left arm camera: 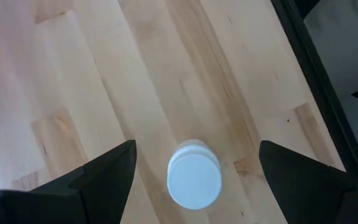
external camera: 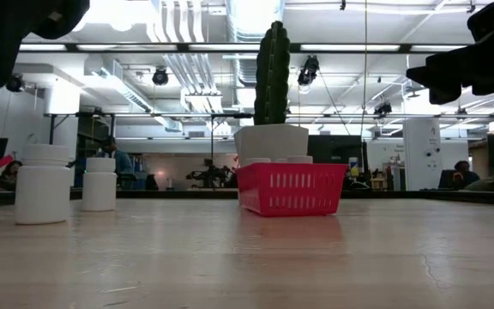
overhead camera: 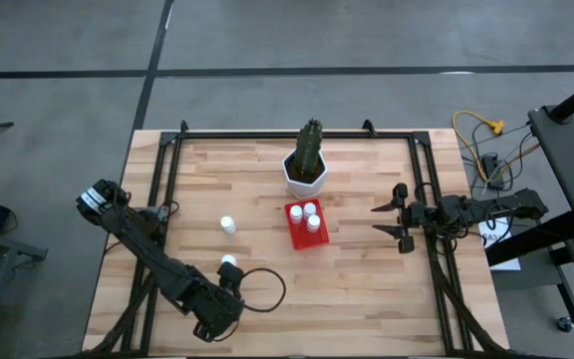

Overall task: Pick and place pill bottles into a basket
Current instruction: Put the white pill bottle into the red bin

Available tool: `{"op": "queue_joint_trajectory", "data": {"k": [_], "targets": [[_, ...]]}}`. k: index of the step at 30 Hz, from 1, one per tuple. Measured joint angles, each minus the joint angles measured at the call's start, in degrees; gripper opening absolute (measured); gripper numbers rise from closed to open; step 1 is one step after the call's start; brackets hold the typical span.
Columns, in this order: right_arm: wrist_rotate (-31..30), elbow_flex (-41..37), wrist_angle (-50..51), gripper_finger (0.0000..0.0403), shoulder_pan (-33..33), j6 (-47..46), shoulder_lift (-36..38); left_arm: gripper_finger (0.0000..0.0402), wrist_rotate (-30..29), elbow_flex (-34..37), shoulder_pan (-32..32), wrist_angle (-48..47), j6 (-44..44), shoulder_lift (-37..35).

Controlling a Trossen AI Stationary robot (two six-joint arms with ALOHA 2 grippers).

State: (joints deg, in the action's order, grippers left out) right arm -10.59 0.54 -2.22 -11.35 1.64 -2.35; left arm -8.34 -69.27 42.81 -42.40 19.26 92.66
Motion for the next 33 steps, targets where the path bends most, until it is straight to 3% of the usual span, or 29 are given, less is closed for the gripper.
{"op": "queue_joint_trajectory", "data": {"k": [13,24,33], "targets": [[0.00,0.00,0.02,0.0201,0.00,-0.21,-0.02,0.0320,-0.19,3.09,0.15,3.62,1.68,0.04],[0.09,0.04,0.13,0.0201,0.00,-0.52,-0.13,0.0320,3.49,1.26,0.11,2.92,1.20,8.14],[0.05,0.04,0.11,0.0201,0.02,-0.67,-0.09,0.0320,3.54,1.59,0.07,2.87,1.45,8.46]]}}
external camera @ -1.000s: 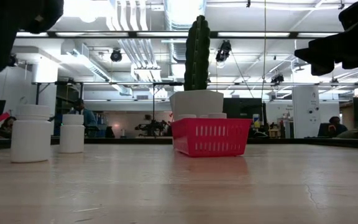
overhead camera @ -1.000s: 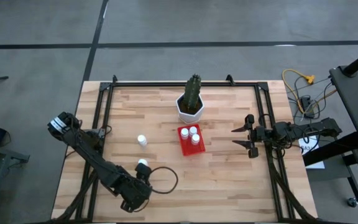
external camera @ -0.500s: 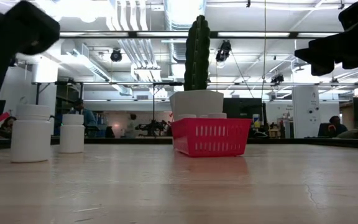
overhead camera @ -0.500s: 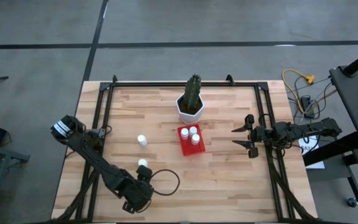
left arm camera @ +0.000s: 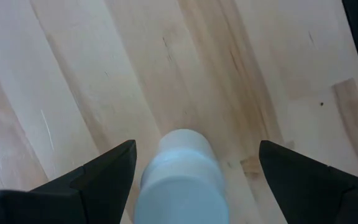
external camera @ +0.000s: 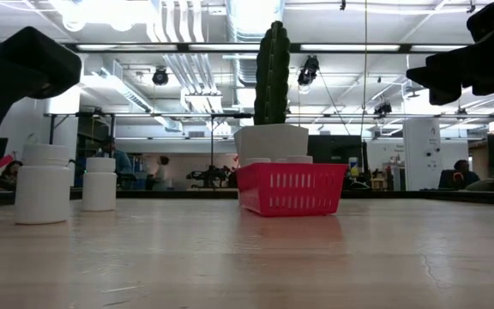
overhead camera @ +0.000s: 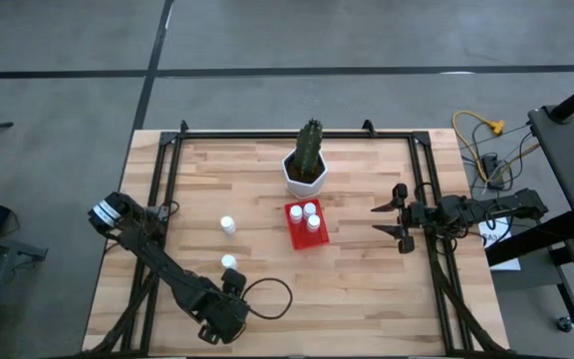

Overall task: Pick and place pill bottles into a basket
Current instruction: Put the white pill bottle into the red bin

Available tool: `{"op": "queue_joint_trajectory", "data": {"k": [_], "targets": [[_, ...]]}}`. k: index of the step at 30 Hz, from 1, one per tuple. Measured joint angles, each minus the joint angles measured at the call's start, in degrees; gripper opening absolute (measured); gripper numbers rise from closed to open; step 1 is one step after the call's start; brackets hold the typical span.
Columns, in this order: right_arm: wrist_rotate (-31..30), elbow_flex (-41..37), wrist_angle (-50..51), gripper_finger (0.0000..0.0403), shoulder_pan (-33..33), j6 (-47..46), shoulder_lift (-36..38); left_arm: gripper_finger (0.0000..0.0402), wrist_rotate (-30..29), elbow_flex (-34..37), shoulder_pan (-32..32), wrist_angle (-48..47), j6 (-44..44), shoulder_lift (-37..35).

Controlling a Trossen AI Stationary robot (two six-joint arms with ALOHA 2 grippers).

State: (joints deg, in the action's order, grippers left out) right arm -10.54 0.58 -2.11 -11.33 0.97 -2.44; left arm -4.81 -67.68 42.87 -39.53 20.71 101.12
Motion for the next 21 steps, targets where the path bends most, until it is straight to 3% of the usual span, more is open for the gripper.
{"op": "queue_joint_trajectory", "data": {"k": [14,21], "targets": [[-0.07,0.00,-0.03,0.0201,0.00,0.00,0.00,0.0318,-1.05,0.57,-0.11,-0.42,0.00,0.00],[-0.07,0.00,-0.04,0.0201,0.00,-0.59,0.00,0.0272,-1.54,0.57,-0.13,-0.47,0.02,0.00]]}}
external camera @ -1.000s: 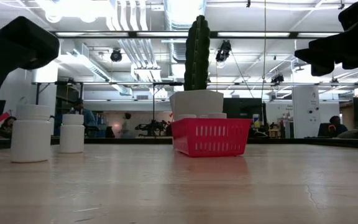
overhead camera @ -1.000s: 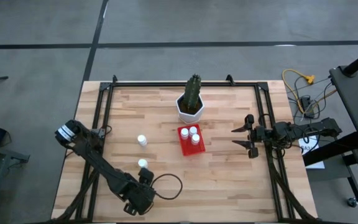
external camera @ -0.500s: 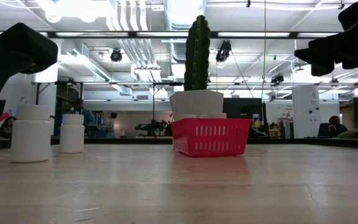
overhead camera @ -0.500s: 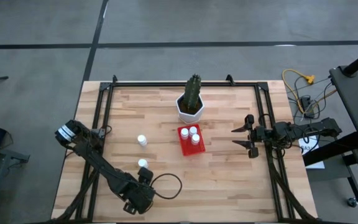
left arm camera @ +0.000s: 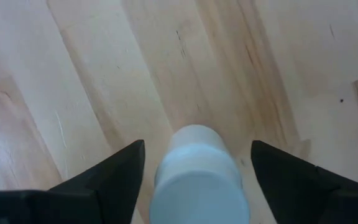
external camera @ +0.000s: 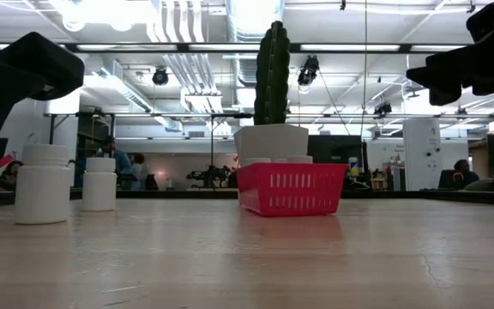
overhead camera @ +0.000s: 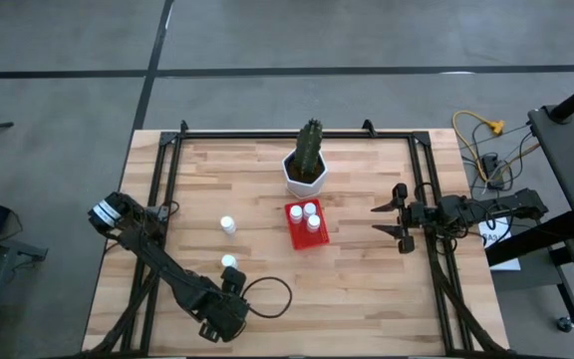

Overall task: Pick and place pill bottles into a basket
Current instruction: Put the white pill bottle into the red bin

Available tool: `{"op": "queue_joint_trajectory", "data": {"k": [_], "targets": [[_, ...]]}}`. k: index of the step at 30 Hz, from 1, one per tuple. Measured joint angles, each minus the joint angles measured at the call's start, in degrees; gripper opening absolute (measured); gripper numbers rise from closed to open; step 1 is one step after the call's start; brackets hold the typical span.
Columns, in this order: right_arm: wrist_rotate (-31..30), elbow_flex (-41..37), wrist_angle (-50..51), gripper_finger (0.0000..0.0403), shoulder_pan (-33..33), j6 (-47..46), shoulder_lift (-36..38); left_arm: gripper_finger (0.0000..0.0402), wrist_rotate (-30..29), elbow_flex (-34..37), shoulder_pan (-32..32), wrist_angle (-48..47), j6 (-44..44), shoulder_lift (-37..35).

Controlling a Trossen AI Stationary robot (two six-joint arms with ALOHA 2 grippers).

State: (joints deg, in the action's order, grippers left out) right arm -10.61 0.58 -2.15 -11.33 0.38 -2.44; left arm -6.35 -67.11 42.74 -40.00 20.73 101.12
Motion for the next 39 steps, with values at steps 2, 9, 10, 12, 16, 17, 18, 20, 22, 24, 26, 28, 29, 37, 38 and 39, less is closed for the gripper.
{"op": "queue_joint_trajectory", "data": {"k": [2,9,10,12,16,17,18,20,22,24,26,28,29,37,38,39], "targets": [[0.00,0.00,0.00,0.0201,0.00,0.02,0.00,0.0256,0.02,0.00,0.00,-0.01,0.03,0.00],[0.02,0.00,-0.02,0.0201,0.00,0.02,0.00,0.0208,0.81,0.09,0.00,-0.05,0.14,0.00],[0.00,0.00,-0.02,0.0201,0.00,0.02,0.00,0.0202,1.01,0.09,0.00,-0.05,0.13,0.00],[0.00,0.00,-0.02,0.0201,0.00,0.02,0.00,0.0189,1.49,0.09,0.00,-0.05,0.11,0.00],[0.01,0.00,-0.02,0.0201,0.00,0.02,0.00,0.0164,1.77,0.09,-0.02,-0.05,-0.04,0.00],[0.01,0.00,-0.02,0.0201,0.00,0.02,0.00,0.0161,1.79,0.09,-0.04,-0.05,-0.04,0.00],[0.00,0.00,-0.02,0.0201,0.00,0.02,0.00,0.0160,1.81,0.07,-0.04,-0.11,-0.05,0.00],[0.00,0.00,-0.02,0.0201,0.00,0.02,0.00,0.0160,2.09,-0.37,-0.29,-1.55,-0.07,0.00],[0.00,0.00,-0.02,0.0201,0.00,0.02,0.00,0.0160,3.06,-0.73,-0.81,-2.62,-0.10,0.00],[0.02,0.00,-0.02,0.0201,0.00,0.00,-0.02,0.0160,4.22,-1.16,-1.61,-2.99,-1.13,0.00],[0.00,0.00,-0.04,0.0201,0.00,-0.09,-0.02,0.0160,4.43,-1.49,-2.49,-3.08,-3.09,-0.02],[0.00,0.00,-0.04,0.0201,0.00,-0.11,-0.02,0.0160,4.66,-1.88,-3.58,-3.07,-5.17,-0.02],[0.00,0.00,-0.04,0.0201,0.00,-0.11,-0.02,0.0160,4.78,-2.14,-4.25,-3.16,-6.33,-0.04],[0.00,-0.02,-0.04,0.0201,0.00,-0.04,-0.02,0.0160,5.33,-7.51,-10.39,-12.81,-11.35,-0.15],[0.00,-0.02,-0.04,0.0201,0.00,-0.04,-0.02,0.0159,5.28,-8.37,-11.09,-13.54,-12.34,-0.17],[0.00,-0.02,-0.04,0.0201,0.00,-0.04,-0.02,0.0159,5.24,-9.14,-11.69,-13.67,-13.51,-0.21]]}}
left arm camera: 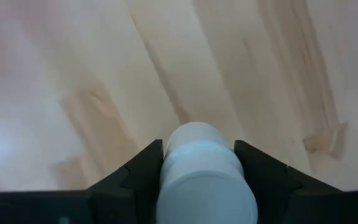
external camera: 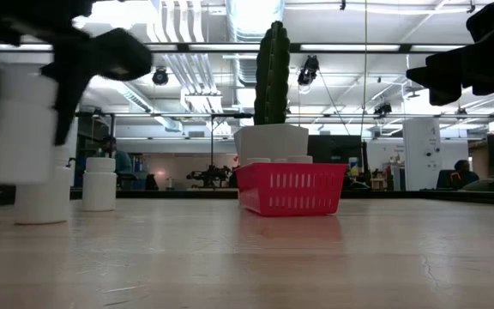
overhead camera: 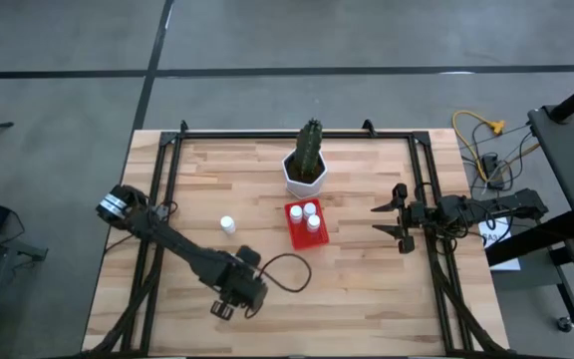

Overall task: Pick and place pill bottles into a basket
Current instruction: Put the white pill bottle into the red bin

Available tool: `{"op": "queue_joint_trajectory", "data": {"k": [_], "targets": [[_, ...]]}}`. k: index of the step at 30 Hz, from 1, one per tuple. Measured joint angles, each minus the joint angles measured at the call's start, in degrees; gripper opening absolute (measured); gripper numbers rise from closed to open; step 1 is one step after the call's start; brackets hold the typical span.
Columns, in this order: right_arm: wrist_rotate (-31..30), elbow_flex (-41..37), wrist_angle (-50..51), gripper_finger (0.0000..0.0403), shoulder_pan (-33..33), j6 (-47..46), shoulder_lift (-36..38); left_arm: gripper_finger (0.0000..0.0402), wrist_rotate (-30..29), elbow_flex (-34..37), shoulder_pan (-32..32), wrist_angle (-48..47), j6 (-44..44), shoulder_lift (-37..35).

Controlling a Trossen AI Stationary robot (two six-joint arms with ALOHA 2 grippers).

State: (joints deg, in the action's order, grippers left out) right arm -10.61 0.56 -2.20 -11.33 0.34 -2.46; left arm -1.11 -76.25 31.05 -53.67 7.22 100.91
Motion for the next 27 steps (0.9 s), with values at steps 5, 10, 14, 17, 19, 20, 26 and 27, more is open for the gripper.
{"op": "queue_joint_trajectory", "data": {"k": [5,10,14,17,19,20,26,27], "targets": [[0.00,0.00,0.00,0.0201,0.00,0.02,0.00,0.0159,-0.64,-3.78,-2.61,0.04,-6.49,-0.03],[-0.01,0.00,0.00,0.0201,-0.01,0.02,0.00,0.0159,-1.50,-5.47,-5.32,0.03,-10.40,-0.03],[-0.02,0.00,0.00,0.0201,-0.01,0.02,0.00,0.0159,-2.40,-6.01,-8.04,-0.08,-13.47,-0.03],[-0.02,-0.02,0.00,0.0201,0.00,0.02,0.00,0.0159,-2.35,-7.35,-10.02,-0.04,-15.47,-0.03],[-0.09,-0.02,0.00,0.0201,0.00,0.03,0.00,0.0159,-2.34,-8.56,-11.25,0.10,-17.53,-0.03],[-0.29,-0.02,0.00,0.0201,-0.01,0.03,0.00,0.0159,-2.33,-9.14,-11.82,0.08,-18.51,-0.03],[-0.98,-0.02,-0.07,0.0201,-0.02,0.04,0.00,0.0159,-2.26,-10.29,-15.72,1.13,-23.15,-0.03],[-1.01,-0.02,-0.07,0.0201,0.00,0.04,0.00,0.0159,-2.24,-10.33,-16.40,1.29,-23.87,-0.03]]}}
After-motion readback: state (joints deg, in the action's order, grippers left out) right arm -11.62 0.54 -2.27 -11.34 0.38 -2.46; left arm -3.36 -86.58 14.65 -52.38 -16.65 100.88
